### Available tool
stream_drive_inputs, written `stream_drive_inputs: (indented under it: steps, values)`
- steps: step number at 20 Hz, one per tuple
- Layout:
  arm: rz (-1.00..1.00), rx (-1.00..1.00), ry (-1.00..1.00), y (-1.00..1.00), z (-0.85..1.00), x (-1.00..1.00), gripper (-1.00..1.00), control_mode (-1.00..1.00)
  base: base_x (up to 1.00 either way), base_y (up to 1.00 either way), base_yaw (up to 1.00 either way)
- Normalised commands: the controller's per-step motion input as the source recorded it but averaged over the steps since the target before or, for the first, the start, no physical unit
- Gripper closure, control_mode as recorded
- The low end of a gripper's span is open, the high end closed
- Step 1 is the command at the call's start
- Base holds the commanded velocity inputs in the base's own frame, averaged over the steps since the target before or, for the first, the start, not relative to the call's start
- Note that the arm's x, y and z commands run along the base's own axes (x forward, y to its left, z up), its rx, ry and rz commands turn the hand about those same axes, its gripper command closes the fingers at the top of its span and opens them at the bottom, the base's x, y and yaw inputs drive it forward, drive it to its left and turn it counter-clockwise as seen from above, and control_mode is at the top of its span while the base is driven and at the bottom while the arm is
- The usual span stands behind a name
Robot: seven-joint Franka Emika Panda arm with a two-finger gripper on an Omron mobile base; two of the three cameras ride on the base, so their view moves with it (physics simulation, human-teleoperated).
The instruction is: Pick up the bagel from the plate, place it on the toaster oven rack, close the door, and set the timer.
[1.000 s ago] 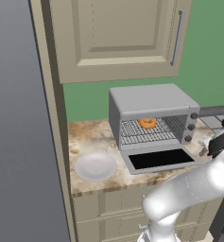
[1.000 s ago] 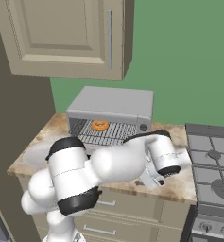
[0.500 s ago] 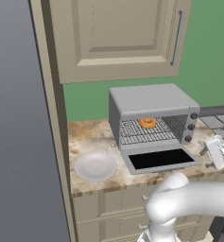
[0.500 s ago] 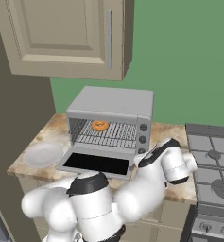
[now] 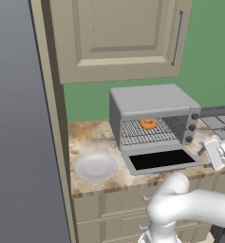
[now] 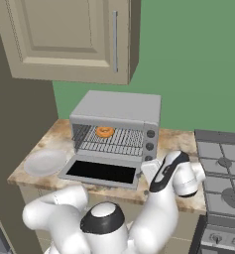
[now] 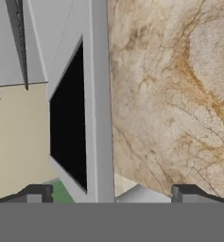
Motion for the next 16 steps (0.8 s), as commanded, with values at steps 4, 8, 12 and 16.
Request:
stream_drive_inputs:
  steps: [4, 8, 12, 16]
  values:
    - [-0.02, 0.00, 0.00, 0.13, -0.28, 0.00, -1.00, -1.00, 0.00, 0.00, 0.00]
    - [-0.02, 0.00, 0.00, 0.20, -0.17, 0.00, -1.00, -1.00, 0.00, 0.00, 0.00]
    - [0.00, 0.00, 0.00, 0.17, -0.08, -0.05, -1.00, -1.00, 0.00, 0.00, 0.00]
    - [0.00, 0.00, 0.00, 0.16, 0.00, -0.26, -1.00, -1.00, 0.00, 0.00, 0.00]
